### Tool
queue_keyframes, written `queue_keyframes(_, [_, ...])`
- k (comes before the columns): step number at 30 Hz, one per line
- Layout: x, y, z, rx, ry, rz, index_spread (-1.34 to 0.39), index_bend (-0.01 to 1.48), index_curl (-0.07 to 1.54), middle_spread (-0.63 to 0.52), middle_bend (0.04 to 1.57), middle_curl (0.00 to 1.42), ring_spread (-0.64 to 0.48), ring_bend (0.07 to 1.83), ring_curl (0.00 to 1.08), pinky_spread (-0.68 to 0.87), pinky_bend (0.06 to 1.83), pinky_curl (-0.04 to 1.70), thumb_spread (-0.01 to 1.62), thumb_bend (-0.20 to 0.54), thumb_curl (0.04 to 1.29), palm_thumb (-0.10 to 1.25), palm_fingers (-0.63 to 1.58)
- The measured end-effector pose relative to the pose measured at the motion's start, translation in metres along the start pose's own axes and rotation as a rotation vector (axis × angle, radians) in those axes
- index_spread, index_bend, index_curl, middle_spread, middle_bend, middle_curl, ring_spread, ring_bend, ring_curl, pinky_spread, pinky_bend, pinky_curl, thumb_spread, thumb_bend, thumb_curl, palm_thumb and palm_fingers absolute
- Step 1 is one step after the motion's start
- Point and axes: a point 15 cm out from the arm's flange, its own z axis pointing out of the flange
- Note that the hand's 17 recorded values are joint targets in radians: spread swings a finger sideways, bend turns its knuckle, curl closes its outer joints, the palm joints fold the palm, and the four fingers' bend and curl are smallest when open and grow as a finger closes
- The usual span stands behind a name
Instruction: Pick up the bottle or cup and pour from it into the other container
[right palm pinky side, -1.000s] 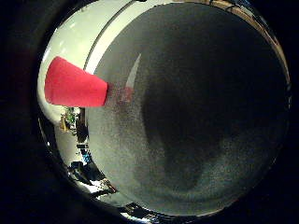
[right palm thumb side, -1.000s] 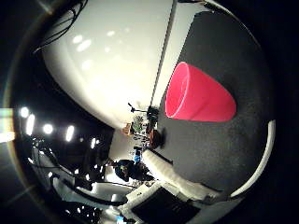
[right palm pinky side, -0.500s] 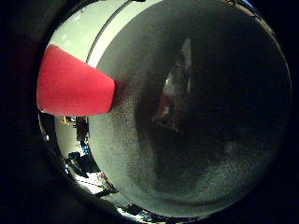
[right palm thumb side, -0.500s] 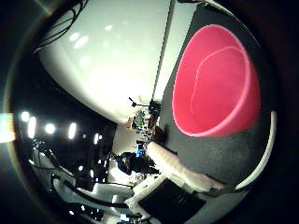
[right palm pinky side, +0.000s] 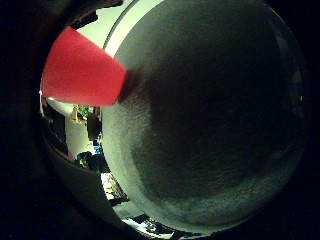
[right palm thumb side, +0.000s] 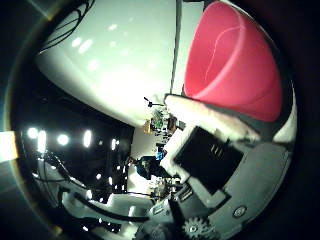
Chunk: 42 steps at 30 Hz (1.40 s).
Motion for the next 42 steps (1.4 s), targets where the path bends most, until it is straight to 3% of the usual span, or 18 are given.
queue_keyframes(4, [-0.005, 0.002, 0.011, -0.029, -0.032, 0.001, -0.38, 0.27, 0.37, -0.21, 0.76, 0.58, -0.22, 1.08, 0.45, -0.49, 1.05, 0.36, 0.86, -0.025, 0.46, 0.86, 1.15])
queue_keyframes(9, [-0.008, 0.0, 0.01, -0.025, -0.038, 0.003, -0.44, 0.43, 0.53, -0.22, 0.88, 0.66, -0.22, 1.16, 0.5, -0.44, 1.14, 0.44, 0.78, -0.03, 0.52, 0.85, 1.15])
queue_keyframes(15, [-0.016, 0.002, 0.011, -0.035, -0.059, -0.002, -0.46, 0.53, 0.7, -0.24, 0.96, 0.74, -0.24, 1.23, 0.56, -0.36, 1.24, 0.53, 0.72, -0.031, 0.57, 0.87, 1.08])
queue_keyframes(26, [-0.031, 0.0, 0.005, -0.038, -0.057, -0.022, -0.5, 0.45, 0.91, -0.25, 0.97, 0.81, -0.24, 1.26, 0.61, -0.32, 1.24, 0.62, 0.7, -0.031, 0.62, 0.87, 1.04])
queue_keyframes(42, [-0.092, -0.016, 0.0, -0.071, -0.003, -0.119, -0.57, 0.34, 1.06, -0.27, 0.93, 0.88, -0.25, 1.24, 0.63, -0.33, 1.19, 0.69, 0.7, -0.032, 0.63, 0.86, 1.05])
